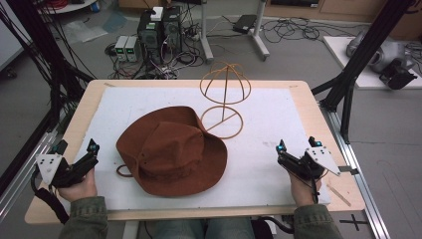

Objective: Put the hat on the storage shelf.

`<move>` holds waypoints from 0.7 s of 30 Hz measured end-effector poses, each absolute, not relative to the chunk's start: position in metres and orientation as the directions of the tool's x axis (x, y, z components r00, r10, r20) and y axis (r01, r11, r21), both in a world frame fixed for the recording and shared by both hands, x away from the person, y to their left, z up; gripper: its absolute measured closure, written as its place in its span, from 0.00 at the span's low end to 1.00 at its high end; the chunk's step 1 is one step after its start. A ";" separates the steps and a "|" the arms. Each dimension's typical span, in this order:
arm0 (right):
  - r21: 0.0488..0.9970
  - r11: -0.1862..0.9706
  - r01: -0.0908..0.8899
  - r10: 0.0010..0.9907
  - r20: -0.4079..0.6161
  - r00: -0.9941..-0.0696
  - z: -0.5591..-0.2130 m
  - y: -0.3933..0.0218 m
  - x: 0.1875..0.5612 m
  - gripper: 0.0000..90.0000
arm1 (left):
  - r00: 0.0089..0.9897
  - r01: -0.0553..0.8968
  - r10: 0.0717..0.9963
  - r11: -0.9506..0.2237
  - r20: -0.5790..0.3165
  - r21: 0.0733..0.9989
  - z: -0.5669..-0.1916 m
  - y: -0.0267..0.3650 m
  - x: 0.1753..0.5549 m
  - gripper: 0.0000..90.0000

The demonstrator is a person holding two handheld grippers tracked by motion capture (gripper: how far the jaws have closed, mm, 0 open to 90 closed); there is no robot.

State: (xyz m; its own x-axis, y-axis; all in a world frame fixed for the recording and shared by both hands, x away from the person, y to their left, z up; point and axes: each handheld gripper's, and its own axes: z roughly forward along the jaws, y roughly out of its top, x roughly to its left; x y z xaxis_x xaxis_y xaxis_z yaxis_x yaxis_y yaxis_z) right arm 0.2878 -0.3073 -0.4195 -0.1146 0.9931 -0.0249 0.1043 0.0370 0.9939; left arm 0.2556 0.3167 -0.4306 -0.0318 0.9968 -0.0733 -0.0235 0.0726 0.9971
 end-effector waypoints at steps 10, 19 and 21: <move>0.994 0.031 0.101 0.991 -0.017 -0.133 -0.419 -0.307 0.287 0.03 | -0.015 -0.038 0.997 0.079 -0.080 0.996 -0.432 0.316 0.257 0.15; 0.995 0.030 0.100 0.989 -0.015 -0.148 -0.420 -0.308 0.288 0.03 | 0.015 -0.060 0.997 0.082 -0.081 0.995 -0.430 0.316 0.256 0.15; 0.994 0.023 0.105 0.989 -0.007 -0.151 -0.420 -0.308 0.288 0.03 | 0.025 -0.067 0.997 0.073 -0.072 0.995 -0.428 0.315 0.256 0.15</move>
State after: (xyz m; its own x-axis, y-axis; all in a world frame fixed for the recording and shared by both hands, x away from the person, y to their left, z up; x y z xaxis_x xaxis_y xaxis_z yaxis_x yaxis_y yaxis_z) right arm 0.2881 -0.3076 -0.4197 -0.1507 0.9886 -0.0071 0.1049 0.0231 0.9942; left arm 0.2559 0.3150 -0.4285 0.0250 0.9971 -0.0718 -0.0671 0.0733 0.9951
